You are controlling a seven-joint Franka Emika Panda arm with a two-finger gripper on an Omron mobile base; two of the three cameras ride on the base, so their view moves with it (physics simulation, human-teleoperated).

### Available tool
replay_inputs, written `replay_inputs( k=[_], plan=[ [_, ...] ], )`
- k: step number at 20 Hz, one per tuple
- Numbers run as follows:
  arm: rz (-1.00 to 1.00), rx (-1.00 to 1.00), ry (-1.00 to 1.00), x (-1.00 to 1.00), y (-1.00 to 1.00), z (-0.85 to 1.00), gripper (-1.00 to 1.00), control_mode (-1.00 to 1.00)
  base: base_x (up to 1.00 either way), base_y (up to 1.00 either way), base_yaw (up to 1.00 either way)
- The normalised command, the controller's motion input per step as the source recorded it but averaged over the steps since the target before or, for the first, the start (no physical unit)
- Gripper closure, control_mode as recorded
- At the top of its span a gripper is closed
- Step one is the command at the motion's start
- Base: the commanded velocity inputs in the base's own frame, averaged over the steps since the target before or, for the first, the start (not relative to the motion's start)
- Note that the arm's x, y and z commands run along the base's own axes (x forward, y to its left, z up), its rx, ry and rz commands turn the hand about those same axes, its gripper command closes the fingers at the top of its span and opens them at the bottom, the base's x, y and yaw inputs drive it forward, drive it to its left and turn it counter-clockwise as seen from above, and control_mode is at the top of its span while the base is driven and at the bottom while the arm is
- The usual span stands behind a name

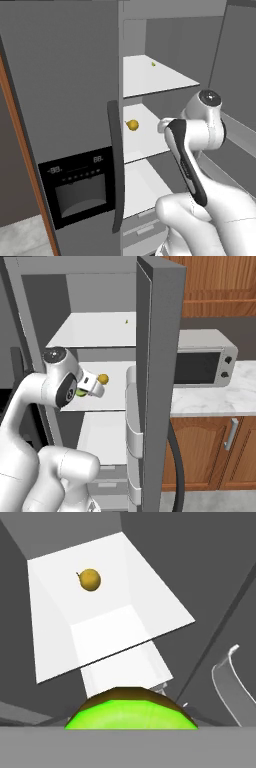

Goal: Place the kiwi in the correct fridge rack based on whether it is a fruit or vegetable. Finally, close the fridge door.

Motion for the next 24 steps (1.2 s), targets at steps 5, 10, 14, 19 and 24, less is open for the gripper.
replay_inputs(
  k=[5,10,14,19,24],
  plan=[
    [0.00,0.00,0.00,0.32,0.00,-0.48,1.00,-1.00,0.00,0.00,0.00],
    [0.00,0.00,0.00,0.28,0.00,-0.28,1.00,-1.00,0.00,0.00,0.00],
    [0.00,0.00,0.00,0.31,0.00,-0.07,1.00,-1.00,0.00,0.00,0.00],
    [0.00,0.00,0.00,0.36,0.00,-0.06,1.00,-1.00,0.00,0.00,0.00],
    [0.00,0.00,0.00,0.35,0.00,-0.14,1.00,-1.00,0.00,0.00,0.00]
  ],
)
